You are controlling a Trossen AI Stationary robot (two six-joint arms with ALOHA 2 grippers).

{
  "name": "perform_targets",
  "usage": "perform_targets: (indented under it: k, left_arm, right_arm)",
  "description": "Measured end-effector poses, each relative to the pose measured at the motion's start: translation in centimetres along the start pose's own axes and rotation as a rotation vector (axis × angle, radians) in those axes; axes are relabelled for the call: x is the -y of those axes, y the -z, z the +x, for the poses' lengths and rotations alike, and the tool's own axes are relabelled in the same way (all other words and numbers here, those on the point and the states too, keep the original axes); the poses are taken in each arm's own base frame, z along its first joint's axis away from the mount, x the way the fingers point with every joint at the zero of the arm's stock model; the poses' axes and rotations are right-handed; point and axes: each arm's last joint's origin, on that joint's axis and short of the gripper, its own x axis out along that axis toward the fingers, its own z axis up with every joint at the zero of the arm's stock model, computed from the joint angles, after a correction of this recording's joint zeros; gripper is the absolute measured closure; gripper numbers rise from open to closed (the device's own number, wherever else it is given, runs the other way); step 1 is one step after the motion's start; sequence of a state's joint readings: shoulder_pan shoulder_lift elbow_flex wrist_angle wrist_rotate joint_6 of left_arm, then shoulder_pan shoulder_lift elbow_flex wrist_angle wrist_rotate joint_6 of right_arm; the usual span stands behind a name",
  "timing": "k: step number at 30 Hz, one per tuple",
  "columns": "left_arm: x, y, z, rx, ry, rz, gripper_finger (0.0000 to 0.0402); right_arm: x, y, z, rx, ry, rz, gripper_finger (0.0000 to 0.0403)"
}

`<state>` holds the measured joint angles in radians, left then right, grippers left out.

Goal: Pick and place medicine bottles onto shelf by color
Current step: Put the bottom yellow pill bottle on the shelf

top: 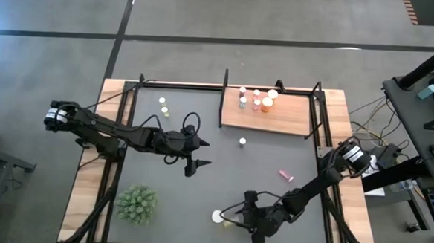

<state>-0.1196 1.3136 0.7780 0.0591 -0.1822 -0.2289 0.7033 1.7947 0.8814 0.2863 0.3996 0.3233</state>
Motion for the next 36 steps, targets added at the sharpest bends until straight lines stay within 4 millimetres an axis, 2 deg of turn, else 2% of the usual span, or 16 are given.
perform_targets:
  k: [4, 11, 30, 36]
  left_arm:
    - [0.0, 0.0, 0.0, 0.000, 0.000, 0.000, 0.0077]
    - [0.0, 0.0, 0.0, 0.001, 0.000, 0.000, 0.0077]
    - [0.0, 0.0, 0.0, 0.001, 0.000, 0.000, 0.0077]
    - [0.0, 0.0, 0.0, 0.001, 0.000, 0.000, 0.0077]
  right_arm:
    - [0.2, 1.0, 0.4, -0.024, 0.008, 0.014, 0.0226]
    - [0.0, 1.6, 1.3, 0.005, -0.008, 0.019, 0.0230]
    - [0.0, 1.4, 1.4, 0.022, -0.012, 0.029, 0.0231]
    - [0.0, 1.4, 1.4, 0.023, -0.013, 0.031, 0.0263]
